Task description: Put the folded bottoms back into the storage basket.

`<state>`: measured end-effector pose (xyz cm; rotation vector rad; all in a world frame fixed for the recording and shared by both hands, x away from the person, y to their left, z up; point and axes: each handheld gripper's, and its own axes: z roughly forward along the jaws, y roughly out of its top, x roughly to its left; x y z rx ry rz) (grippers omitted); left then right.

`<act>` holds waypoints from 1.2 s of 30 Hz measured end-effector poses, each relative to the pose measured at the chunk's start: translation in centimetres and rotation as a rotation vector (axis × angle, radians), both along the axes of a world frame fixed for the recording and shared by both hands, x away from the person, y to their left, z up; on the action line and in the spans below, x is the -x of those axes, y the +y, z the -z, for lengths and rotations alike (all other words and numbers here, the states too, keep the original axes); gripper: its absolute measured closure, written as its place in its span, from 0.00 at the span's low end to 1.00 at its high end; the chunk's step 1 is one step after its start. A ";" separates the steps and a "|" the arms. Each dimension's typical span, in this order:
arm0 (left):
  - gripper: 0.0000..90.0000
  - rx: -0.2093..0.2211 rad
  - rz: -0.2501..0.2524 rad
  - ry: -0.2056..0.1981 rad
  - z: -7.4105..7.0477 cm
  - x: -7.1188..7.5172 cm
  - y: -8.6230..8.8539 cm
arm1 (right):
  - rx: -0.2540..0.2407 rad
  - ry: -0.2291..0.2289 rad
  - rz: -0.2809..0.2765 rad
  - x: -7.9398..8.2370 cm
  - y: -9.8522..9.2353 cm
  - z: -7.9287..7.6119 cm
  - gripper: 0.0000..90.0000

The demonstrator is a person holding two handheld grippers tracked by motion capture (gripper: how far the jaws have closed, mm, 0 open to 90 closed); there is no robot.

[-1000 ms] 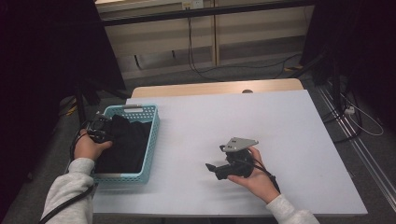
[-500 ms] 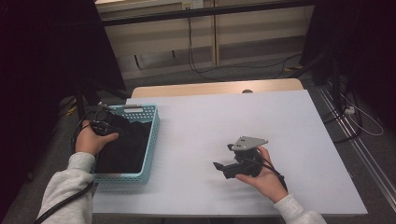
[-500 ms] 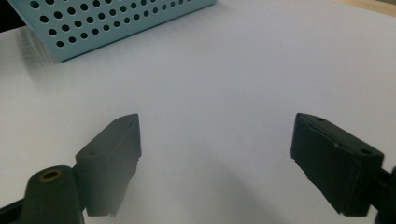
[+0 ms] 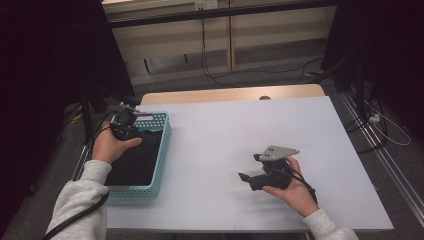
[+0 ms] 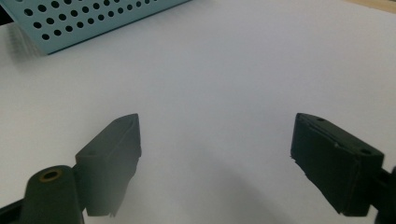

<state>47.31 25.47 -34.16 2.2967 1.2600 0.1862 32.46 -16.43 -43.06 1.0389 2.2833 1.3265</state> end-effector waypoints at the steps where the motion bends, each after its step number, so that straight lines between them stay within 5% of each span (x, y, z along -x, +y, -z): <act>1: 0.35 0.000 0.015 0.001 -0.1 0.1 -0.3 | 0.000 0.000 0.001 0.0 -0.1 0.0 0.18; 21: 0.30 0.068 0.154 -0.047 -0.3 2.1 -5.8 | 0.022 0.023 0.026 0.9 -3.8 0.2 0.17; 36: 0.28 0.091 0.243 -0.048 2.3 4.4 -9.1 | 0.009 0.042 0.065 1.8 -6.4 0.4 0.17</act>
